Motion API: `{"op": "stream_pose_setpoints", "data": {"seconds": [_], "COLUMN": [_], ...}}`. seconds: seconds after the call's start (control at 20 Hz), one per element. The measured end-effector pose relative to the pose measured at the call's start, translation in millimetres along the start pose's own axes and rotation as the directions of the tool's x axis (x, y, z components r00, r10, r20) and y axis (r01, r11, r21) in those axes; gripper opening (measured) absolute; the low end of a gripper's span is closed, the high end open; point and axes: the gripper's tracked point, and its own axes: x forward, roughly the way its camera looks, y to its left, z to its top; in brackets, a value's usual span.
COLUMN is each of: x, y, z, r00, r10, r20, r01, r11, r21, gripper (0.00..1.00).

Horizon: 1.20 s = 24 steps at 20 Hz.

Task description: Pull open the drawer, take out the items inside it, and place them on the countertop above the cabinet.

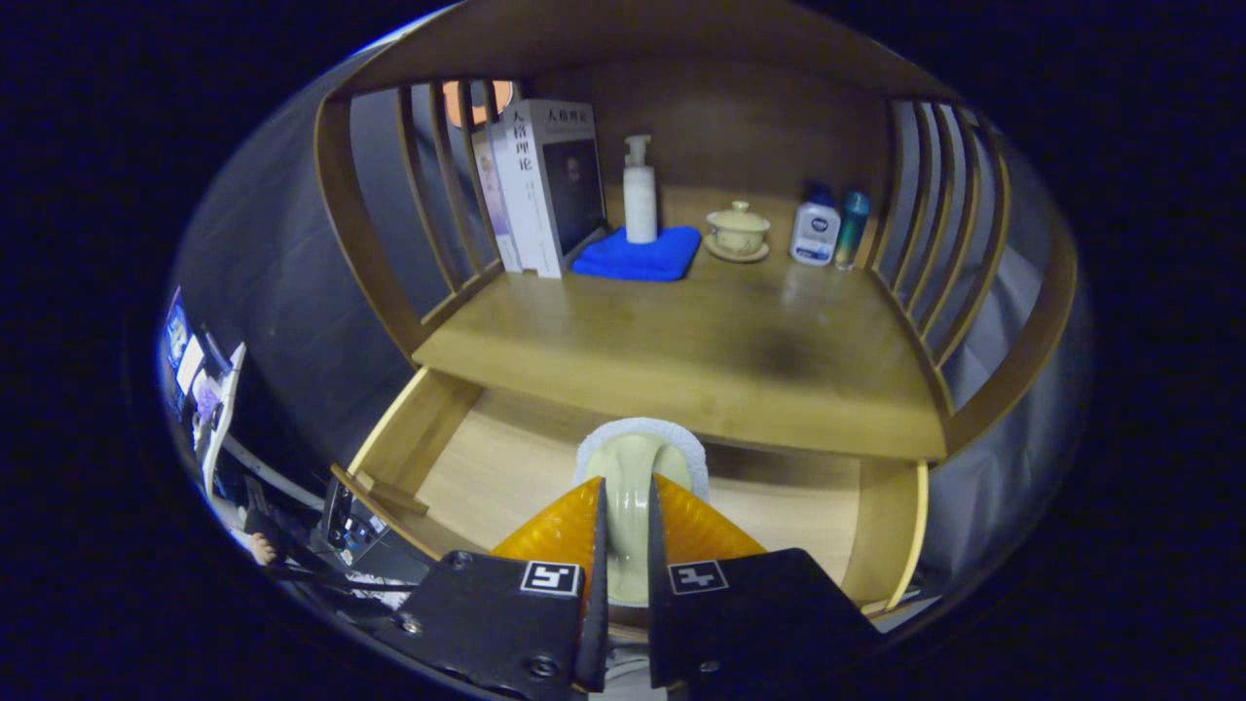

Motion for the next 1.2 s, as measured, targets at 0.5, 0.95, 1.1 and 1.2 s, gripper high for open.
{"op": "stream_pose_setpoints", "data": {"seconds": [0.5, 0.95, 1.1, 1.2], "x": [32, 67, 79, 86], "y": [-20, -30, -35, -36], "z": [61, 89, 94, 100], "r00": [0.998, 0.993, 0.992, 0.989], "r10": [-0.032, -0.042, -0.052, -0.049], "r20": [0.06, 0.11, 0.119, 0.138], "r01": [0.026, 0.019, 0.024, 0.015], "r11": [0.995, 0.978, 0.973, 0.971], "r21": [0.094, 0.208, 0.229, 0.238], "gripper": [0.2, 0.2, 0.2, 0.2]}}
